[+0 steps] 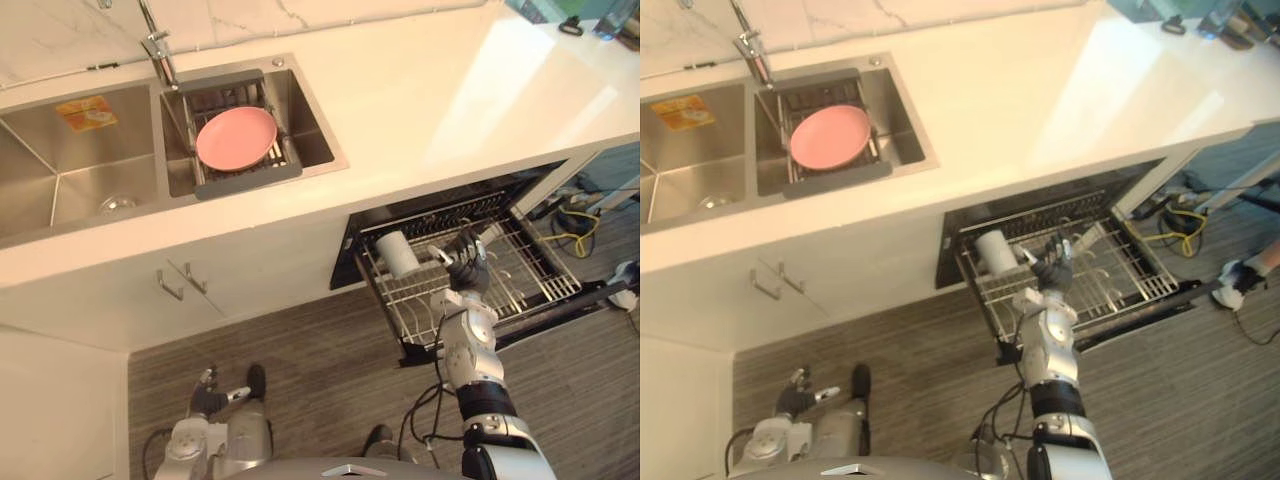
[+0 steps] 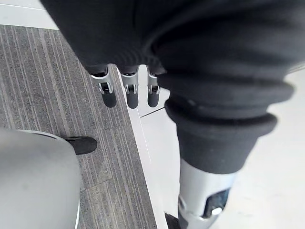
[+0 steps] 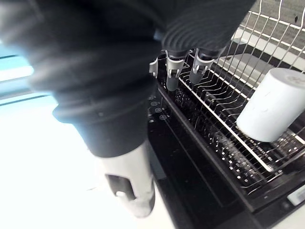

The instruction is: Walk over to the sink, pick up the cup, carry it to the dishwasher, place the cup inside the dishwasher, then close the dishwasher door

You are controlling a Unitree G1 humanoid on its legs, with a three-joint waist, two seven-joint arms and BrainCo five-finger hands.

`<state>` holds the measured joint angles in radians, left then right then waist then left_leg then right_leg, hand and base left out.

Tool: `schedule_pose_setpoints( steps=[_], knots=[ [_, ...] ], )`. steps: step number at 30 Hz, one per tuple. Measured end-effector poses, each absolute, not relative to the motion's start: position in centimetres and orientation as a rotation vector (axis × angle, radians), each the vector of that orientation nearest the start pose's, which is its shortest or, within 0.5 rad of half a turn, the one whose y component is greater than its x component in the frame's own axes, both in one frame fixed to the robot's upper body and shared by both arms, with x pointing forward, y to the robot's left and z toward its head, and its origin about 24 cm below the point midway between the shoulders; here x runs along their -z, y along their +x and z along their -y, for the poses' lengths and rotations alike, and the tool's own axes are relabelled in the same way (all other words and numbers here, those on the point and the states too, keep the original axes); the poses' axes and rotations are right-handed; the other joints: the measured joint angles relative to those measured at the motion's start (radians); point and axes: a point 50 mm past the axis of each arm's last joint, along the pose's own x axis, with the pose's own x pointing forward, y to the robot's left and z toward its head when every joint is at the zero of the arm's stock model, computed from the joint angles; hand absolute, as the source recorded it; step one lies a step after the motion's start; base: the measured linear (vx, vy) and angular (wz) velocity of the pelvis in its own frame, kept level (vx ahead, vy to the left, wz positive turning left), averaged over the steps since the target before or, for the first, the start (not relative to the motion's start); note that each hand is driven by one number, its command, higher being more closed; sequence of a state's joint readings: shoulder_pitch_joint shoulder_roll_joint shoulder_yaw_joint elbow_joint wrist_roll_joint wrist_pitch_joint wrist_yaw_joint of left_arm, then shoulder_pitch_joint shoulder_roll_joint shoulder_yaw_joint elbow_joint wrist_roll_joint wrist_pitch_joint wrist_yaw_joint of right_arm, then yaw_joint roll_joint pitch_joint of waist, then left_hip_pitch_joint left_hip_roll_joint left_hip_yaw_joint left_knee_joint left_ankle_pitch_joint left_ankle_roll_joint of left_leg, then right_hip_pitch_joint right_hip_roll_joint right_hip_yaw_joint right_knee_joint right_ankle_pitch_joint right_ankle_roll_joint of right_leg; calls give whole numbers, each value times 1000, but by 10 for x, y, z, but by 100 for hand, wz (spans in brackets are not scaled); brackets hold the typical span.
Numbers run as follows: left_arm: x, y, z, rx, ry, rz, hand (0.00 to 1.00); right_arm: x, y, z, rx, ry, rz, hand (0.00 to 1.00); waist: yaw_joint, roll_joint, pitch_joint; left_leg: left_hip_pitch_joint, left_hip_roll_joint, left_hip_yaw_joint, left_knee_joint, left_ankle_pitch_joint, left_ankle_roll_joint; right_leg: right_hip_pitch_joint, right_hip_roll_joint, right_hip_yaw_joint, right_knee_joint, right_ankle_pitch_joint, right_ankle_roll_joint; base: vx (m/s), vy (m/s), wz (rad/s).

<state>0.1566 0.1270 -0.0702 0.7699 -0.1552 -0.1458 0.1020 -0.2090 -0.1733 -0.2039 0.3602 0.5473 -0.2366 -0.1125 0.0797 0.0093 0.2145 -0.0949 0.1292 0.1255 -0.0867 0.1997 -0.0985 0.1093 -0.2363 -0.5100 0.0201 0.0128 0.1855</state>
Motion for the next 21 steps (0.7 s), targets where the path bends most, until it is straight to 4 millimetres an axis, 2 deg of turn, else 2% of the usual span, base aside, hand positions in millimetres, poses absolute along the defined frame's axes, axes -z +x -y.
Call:
schedule_pose_setpoints(
  steps=[3, 7, 14, 17, 21],
  knots=[
    [131, 125, -201, -242, 3, -797, 0, -51, 274, 228, 337, 443, 187, 0, -7, -21, -20, 25, 0, 13, 0, -9, 0, 27, 0, 3, -16, 4, 5, 61, -16, -9],
    [135, 118, -208, -325, -67, -842, 0, -50, 269, 215, 331, 479, 190, 0, -24, -45, -54, 59, 3, 36, 0, -27, -10, 52, 3, 19, -30, 4, 3, 61, -19, -15],
    [153, 85, -212, -440, -312, -1026, 0, -39, 262, 201, 343, 598, 146, 0, -32, -31, -77, 135, 30, 119, 0, -58, -26, 64, 18, 112, -39, 1, -4, 34, -21, -37],
    [159, 71, -213, -474, -360, -1080, 0, -59, 263, 193, 237, 576, 230, 0, -44, -18, -84, 134, 46, 122, 1, -52, -26, 60, 33, 117, -40, 1, -7, 20, -51, -8],
    [163, 55, -212, -473, -388, -1120, 0, -84, 264, 175, 20, 516, 334, 0, -39, -12, -106, 109, 65, 114, 7, -38, -32, 43, 53, 110, -38, -6, -17, 27, -58, 8]
  ],
)
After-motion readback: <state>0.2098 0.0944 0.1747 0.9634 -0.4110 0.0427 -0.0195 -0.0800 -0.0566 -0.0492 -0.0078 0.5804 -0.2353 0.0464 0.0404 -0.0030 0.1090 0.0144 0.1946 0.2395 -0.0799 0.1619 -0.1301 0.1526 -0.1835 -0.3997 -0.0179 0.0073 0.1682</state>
